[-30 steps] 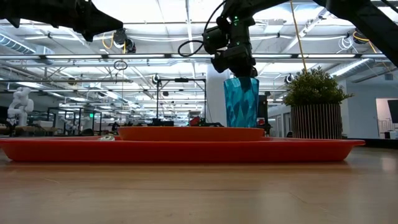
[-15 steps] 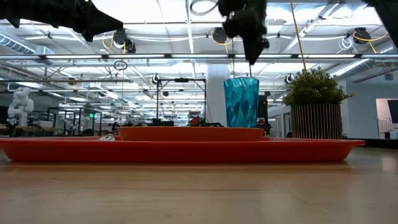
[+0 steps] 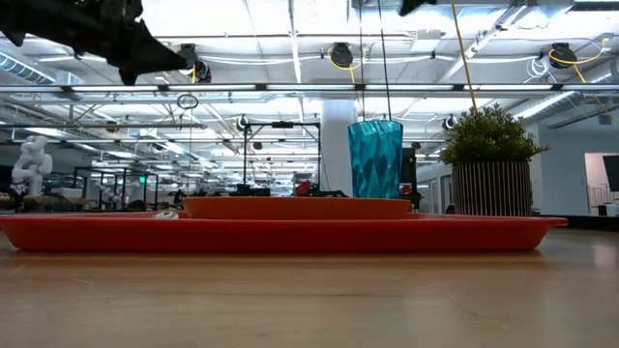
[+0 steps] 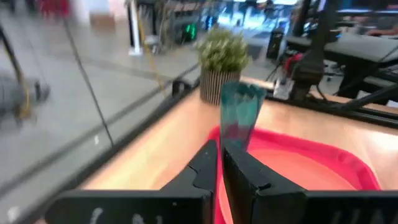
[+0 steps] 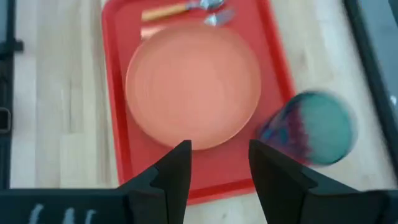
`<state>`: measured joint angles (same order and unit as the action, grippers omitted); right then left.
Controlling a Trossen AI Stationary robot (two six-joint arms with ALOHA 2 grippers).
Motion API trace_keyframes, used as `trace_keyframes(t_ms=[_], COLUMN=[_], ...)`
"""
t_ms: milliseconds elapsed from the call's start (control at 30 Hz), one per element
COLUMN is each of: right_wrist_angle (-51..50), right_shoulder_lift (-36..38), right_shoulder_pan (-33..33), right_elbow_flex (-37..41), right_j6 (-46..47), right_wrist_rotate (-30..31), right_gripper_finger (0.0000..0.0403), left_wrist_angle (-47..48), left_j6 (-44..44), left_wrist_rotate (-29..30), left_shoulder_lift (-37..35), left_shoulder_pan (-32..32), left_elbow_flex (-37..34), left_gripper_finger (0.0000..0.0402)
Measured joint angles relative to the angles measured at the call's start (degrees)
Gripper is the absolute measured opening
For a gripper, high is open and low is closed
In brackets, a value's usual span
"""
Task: Pick and place plate/cup/fork/spoon on tray
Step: Adjust the the yellow spoon on the orange serving tray
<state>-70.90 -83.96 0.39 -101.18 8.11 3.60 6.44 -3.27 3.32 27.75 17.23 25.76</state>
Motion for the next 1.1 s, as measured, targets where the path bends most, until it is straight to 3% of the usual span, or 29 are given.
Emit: trace_keyframes(t_ms=[333,567,700,867,1100], right_wrist_angle=[3.5,16.1,23.4,26.8,28.2], right_shoulder_lift=[9.8,15.0,17.5,20.0,22.2], right_shoulder_pan=[7.6,9.0,9.1,9.1,9.1], right_elbow_flex=[33.7,49.3,54.9,57.9,59.5], right_j6=[20.0,22.5,20.6,17.0,12.1], right_wrist_rotate=[0.9,0.8,0.8,1.2,8.8], right_gripper_finger=[0.0153,0.0153,0.0153,0.0153,0.0153], left_wrist_angle=[11.3,27.8,30.0,23.8,15.1], left_j6=[-12.7,-26.4,-31.8,-33.6,-33.2], left_wrist_rotate=[-0.2,-2.2,-1.7,-0.4,-0.3], left_shoulder_lift=[6.3,16.6,20.7,23.5,30.1], left_shoulder_pan=[-3.8,-7.0,-7.9,-8.3,-15.7], left_elbow_flex=[2.8,2.8,2.8,2.8,2.8], left_gripper_finger=[0.0026,0.0026,0.0026,0.0026,0.0026])
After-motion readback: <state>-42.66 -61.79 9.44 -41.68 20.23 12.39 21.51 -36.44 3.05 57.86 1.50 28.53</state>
